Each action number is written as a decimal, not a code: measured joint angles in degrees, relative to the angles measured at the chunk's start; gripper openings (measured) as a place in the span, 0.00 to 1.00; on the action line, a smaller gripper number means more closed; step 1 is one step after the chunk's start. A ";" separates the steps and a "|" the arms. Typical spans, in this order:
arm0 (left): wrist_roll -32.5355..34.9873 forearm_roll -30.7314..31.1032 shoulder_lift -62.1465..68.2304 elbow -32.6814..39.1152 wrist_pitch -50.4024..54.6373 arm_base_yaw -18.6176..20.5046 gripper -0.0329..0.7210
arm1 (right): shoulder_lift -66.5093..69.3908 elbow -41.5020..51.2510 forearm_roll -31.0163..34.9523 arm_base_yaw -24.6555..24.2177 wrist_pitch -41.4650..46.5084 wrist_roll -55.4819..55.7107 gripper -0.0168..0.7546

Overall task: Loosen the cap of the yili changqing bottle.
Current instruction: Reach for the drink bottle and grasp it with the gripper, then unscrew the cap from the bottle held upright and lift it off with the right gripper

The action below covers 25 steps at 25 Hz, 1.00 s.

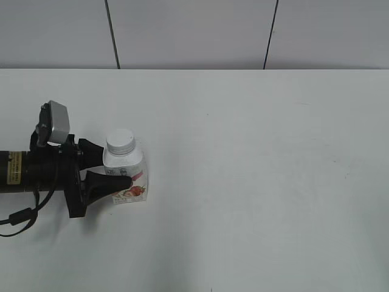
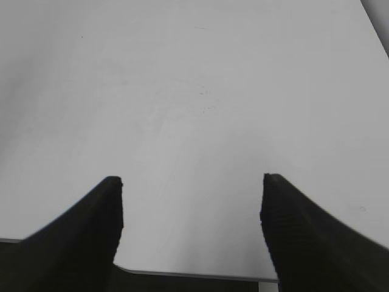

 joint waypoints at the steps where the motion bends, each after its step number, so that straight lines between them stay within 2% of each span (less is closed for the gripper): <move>1: 0.00 0.00 0.00 0.00 0.00 0.00 0.58 | 0.00 0.00 0.00 0.00 0.00 0.00 0.74; 9: 0.00 0.04 0.00 0.00 0.05 0.00 0.55 | 14.10 -3.86 0.63 0.00 0.00 0.48 0.74; 22: 0.00 0.06 0.00 0.00 0.05 0.00 0.54 | 50.97 -19.88 0.95 0.00 1.59 4.28 0.74; 25: 0.00 0.11 0.00 0.00 -0.02 0.00 0.54 | 57.91 -24.26 1.04 0.00 3.80 4.28 0.71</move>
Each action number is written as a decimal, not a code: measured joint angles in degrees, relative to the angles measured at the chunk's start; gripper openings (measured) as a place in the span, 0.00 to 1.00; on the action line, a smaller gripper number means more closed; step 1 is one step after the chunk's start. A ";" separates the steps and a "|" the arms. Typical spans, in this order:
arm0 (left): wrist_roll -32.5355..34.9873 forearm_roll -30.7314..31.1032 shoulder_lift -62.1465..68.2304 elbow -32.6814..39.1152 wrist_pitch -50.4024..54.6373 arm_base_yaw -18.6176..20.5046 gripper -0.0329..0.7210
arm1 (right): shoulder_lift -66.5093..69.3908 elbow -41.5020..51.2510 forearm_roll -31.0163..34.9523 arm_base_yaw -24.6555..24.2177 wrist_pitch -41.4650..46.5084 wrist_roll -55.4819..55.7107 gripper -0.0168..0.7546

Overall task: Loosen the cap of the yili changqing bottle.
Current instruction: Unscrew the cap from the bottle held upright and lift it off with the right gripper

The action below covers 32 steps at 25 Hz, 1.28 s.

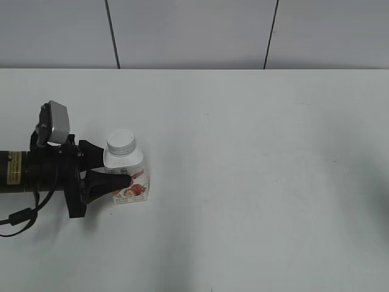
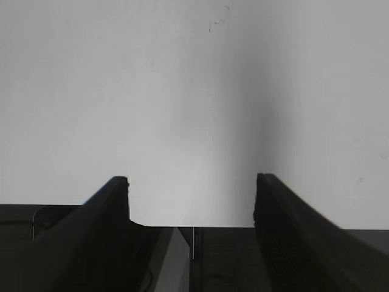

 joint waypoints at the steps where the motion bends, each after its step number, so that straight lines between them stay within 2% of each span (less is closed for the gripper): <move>1: 0.00 0.00 0.00 0.00 0.00 0.00 0.54 | 2.00 -1.19 0.00 0.00 0.72 0.00 0.68; 4: 0.00 0.00 0.00 0.00 0.00 0.00 0.54 | 8.74 -4.91 0.00 0.00 1.91 -0.13 0.61; 7: 0.00 0.00 0.00 0.00 -0.04 0.00 0.54 | 14.21 -8.45 0.00 0.00 2.61 -0.26 0.59; 27: 0.00 0.06 0.00 0.00 -0.04 0.00 0.53 | 41.51 -27.50 0.36 0.00 3.02 -0.45 0.58; 32: 0.00 0.12 0.00 0.00 -0.06 0.00 0.53 | 44.57 -31.57 3.55 0.42 3.04 -0.28 0.58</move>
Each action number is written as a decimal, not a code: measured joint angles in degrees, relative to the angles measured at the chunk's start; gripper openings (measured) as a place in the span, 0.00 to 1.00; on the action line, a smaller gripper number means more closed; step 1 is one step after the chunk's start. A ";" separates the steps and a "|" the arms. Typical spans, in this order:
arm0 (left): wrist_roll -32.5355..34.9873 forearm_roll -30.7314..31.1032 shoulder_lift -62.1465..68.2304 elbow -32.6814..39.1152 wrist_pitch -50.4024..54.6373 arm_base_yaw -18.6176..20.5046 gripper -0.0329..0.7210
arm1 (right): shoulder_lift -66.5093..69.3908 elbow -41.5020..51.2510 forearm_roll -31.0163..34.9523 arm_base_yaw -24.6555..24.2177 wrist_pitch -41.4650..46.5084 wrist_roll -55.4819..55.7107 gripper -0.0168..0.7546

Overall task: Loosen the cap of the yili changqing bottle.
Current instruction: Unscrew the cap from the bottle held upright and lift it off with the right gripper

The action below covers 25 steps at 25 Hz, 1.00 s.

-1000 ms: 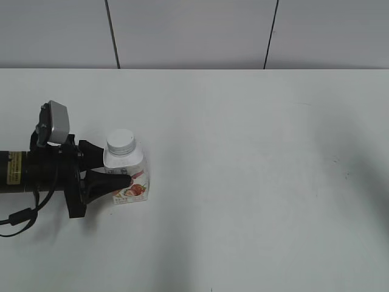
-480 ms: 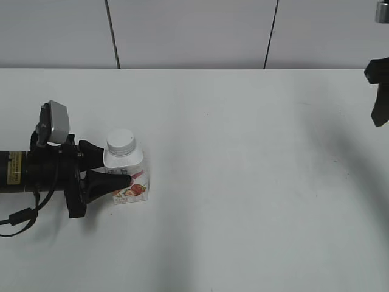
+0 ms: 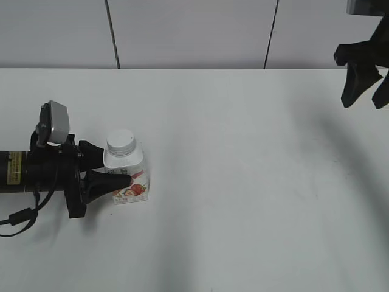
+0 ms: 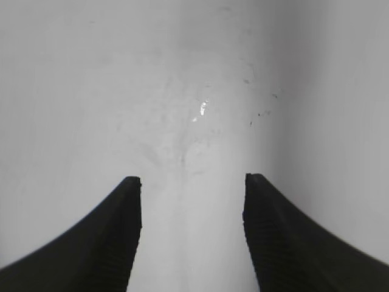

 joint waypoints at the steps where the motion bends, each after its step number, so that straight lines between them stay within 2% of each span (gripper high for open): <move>1: 0.00 0.07 0.00 0.00 0.00 0.00 0.53 | 0.32 -0.60 0.39 0.40 0.00 0.06 0.58; 11: 0.00 0.27 0.00 0.00 -0.05 0.00 0.53 | 4.30 -6.74 2.57 14.87 0.12 3.63 0.58; 17: 0.00 0.27 0.00 0.00 -0.05 0.00 0.53 | 10.59 -15.01 3.34 23.89 0.12 5.70 0.58; 25: 0.00 0.32 0.00 0.00 -0.05 0.00 0.53 | 18.62 -25.94 6.38 32.60 0.12 7.02 0.58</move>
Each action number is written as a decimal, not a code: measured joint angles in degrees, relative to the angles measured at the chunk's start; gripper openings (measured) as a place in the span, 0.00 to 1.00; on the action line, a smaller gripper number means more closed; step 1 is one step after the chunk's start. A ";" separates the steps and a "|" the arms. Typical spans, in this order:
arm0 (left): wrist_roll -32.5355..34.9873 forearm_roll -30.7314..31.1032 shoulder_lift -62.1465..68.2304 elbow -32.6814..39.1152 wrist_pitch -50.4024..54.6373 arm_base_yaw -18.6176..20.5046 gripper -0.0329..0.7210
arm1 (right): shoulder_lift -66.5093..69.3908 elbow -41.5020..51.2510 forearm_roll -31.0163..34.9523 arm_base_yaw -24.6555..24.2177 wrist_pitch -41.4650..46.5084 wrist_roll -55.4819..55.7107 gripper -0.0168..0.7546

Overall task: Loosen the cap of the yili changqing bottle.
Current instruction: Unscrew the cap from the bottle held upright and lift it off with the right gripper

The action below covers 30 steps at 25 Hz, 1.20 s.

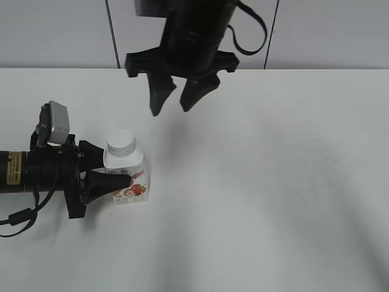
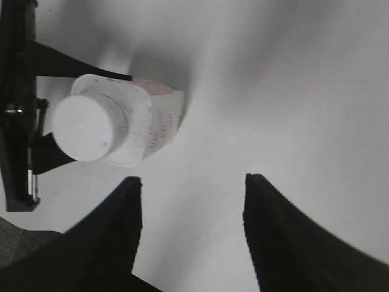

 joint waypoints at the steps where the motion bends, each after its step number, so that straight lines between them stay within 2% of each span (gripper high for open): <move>1: 0.00 0.00 0.00 0.00 0.00 0.00 0.53 | 0.89 -1.36 0.15 0.99 0.00 -0.01 0.58; 6: 0.00 0.10 0.00 0.00 0.00 0.00 0.53 | 4.21 -6.43 0.68 4.71 0.07 0.17 0.58; 12: 0.00 0.16 0.00 0.00 0.05 0.00 0.53 | 6.45 -8.70 1.05 6.47 0.07 -1.12 0.59; 18: 0.00 0.22 0.00 0.00 -0.01 0.00 0.53 | 8.18 -8.77 0.95 6.79 0.12 -2.74 0.69; 30: 0.00 0.39 0.00 0.00 -0.05 0.00 0.52 | 8.66 -8.77 -0.78 6.79 0.12 -3.33 0.70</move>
